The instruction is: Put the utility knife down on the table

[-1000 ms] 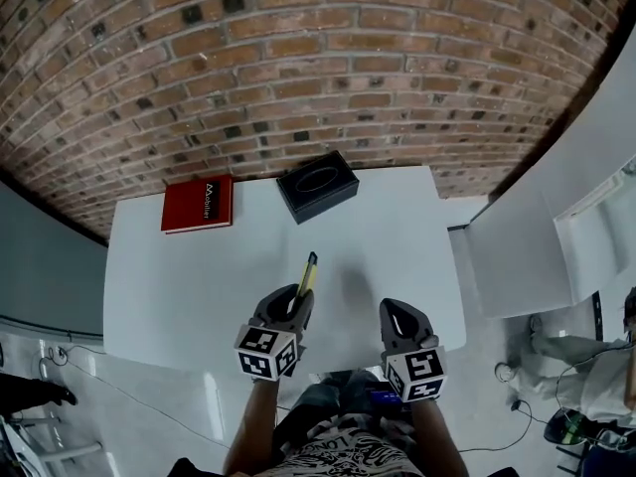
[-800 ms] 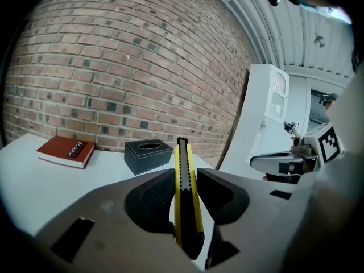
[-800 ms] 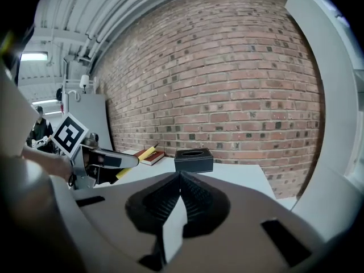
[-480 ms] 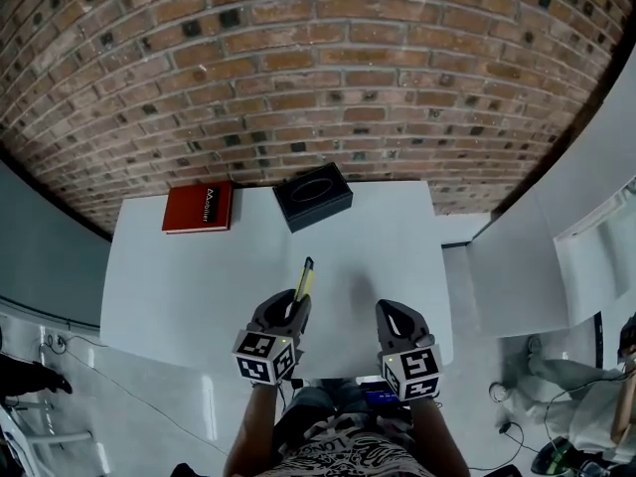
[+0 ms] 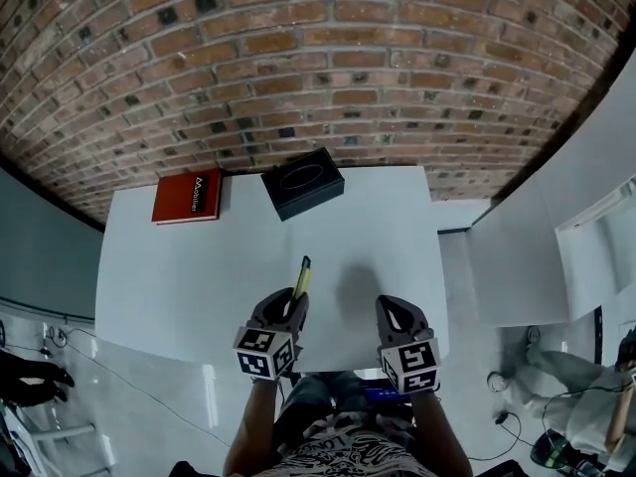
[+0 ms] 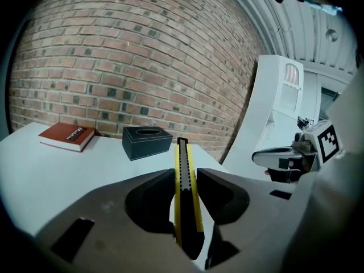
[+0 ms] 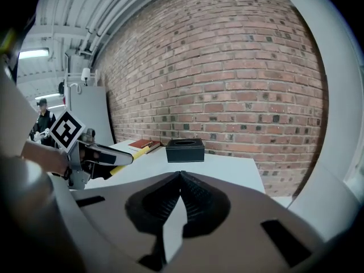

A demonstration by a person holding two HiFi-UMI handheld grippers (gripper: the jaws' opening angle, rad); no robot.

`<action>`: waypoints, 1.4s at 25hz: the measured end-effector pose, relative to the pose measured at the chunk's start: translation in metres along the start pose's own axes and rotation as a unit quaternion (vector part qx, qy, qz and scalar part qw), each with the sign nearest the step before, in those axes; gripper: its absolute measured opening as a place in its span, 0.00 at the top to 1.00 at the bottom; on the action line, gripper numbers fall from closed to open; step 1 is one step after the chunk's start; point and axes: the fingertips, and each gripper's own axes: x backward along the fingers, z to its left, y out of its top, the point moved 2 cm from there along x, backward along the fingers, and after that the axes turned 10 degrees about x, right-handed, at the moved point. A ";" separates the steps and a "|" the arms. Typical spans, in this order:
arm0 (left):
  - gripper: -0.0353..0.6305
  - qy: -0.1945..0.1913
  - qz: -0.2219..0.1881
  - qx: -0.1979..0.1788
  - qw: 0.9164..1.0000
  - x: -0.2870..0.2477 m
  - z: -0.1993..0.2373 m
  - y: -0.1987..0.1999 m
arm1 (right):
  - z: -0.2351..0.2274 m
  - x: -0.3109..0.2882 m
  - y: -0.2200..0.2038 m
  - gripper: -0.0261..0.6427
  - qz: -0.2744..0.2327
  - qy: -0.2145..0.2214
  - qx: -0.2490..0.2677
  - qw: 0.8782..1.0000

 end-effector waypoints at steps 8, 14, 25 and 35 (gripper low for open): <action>0.76 0.006 0.042 -0.002 0.999 -0.020 0.004 -0.032 | -0.006 -0.009 -0.022 0.96 0.027 0.009 0.000 1.000; 0.76 0.016 0.069 -0.005 0.997 -0.038 0.014 -0.052 | -0.009 -0.017 -0.040 0.96 0.049 0.019 0.004 0.999; 0.76 0.034 0.116 -0.014 0.993 -0.063 0.024 -0.096 | -0.016 -0.021 -0.078 0.96 0.088 0.023 0.008 0.996; 0.76 0.054 0.137 -0.018 0.989 -0.070 0.032 -0.118 | -0.006 -0.025 -0.095 0.96 0.112 0.049 0.006 0.992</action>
